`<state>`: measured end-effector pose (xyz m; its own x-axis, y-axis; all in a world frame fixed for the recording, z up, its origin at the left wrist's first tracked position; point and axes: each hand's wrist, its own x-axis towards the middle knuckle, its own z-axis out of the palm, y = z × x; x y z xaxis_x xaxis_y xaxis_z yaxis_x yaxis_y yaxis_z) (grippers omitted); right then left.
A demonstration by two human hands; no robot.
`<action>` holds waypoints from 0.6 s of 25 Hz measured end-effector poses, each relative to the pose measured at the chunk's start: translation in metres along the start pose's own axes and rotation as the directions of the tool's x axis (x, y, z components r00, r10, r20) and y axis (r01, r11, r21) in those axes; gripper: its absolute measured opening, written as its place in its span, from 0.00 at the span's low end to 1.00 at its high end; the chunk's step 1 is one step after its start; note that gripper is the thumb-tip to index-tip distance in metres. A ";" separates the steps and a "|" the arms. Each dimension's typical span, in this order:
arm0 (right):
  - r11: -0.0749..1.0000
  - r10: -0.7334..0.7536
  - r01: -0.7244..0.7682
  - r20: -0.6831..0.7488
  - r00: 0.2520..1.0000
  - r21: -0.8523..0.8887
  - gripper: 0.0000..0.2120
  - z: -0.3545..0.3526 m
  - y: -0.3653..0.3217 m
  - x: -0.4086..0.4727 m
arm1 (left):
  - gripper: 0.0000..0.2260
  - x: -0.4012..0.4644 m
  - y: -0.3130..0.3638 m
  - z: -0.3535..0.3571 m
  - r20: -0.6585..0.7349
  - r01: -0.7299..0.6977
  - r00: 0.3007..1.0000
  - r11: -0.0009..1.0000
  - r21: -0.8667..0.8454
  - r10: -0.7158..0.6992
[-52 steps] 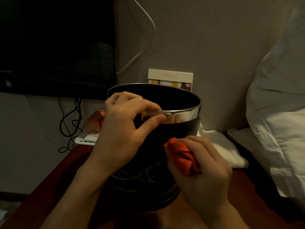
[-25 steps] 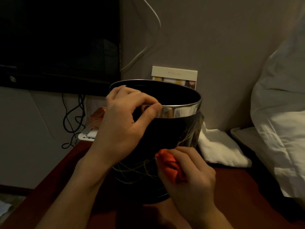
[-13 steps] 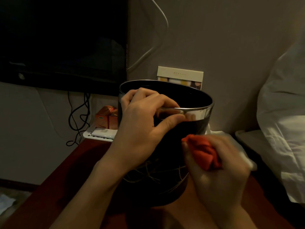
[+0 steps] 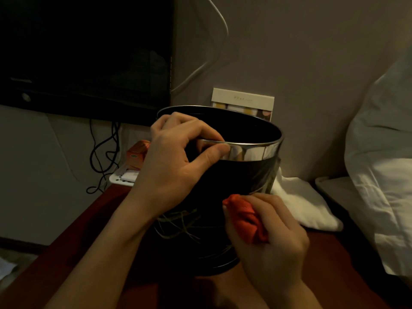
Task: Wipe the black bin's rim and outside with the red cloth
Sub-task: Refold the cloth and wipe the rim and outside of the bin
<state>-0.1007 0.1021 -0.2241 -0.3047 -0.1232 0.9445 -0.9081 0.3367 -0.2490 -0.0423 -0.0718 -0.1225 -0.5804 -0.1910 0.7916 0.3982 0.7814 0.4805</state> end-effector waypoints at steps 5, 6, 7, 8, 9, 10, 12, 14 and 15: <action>1.000 0.023 -0.024 -0.074 0.997 -0.007 0.10 -0.018 0.009 0.020 | 0.06 0.000 0.000 0.000 -0.015 -0.014 1.000 1.000 -0.001 0.014; 0.999 0.037 -0.038 -0.079 0.996 -0.005 0.11 -0.017 0.009 0.019 | 0.07 -0.001 0.001 0.000 -0.035 -0.012 0.999 1.000 0.004 0.012; 0.999 0.054 -0.054 -0.073 0.996 0.001 0.11 -0.013 0.008 0.014 | 0.07 -0.001 0.002 0.002 -0.055 -0.016 0.998 1.000 0.020 0.017; 0.998 0.060 -0.059 -0.061 0.996 0.009 0.11 -0.007 0.007 0.007 | 0.07 -0.002 0.005 0.005 -0.069 -0.032 0.997 0.998 0.054 0.036; 0.998 0.054 -0.053 -0.043 0.998 0.023 0.10 -0.002 0.006 0.001 | 0.07 -0.003 0.009 0.009 -0.072 -0.062 0.995 0.992 0.110 0.070; 0.998 0.046 -0.045 -0.027 0.999 0.038 0.10 0.002 0.006 -0.004 | 0.06 -0.005 0.013 0.014 -0.065 -0.102 0.991 0.979 0.178 0.115; 0.998 0.036 -0.036 -0.002 0.999 0.047 0.10 0.004 0.006 -0.007 | 0.08 -0.008 0.020 0.024 -0.057 -0.157 0.982 0.950 0.270 0.179; 0.998 0.033 -0.034 0.020 0.999 0.050 0.09 0.001 0.004 -0.002 | 0.07 -0.007 0.020 0.026 -0.068 -0.163 0.980 0.950 0.266 0.187; 0.997 0.044 -0.046 0.021 0.999 0.061 0.10 -0.002 0.003 0.001 | 0.06 -0.006 0.018 0.024 -0.072 -0.160 0.980 0.956 0.246 0.183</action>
<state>-0.1028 0.1044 -0.2232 -0.3507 -0.1281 0.9277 -0.9091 0.2844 -0.3044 -0.0492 -0.0425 -0.1277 -0.4449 -0.0872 0.8913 0.2985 0.9239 0.2394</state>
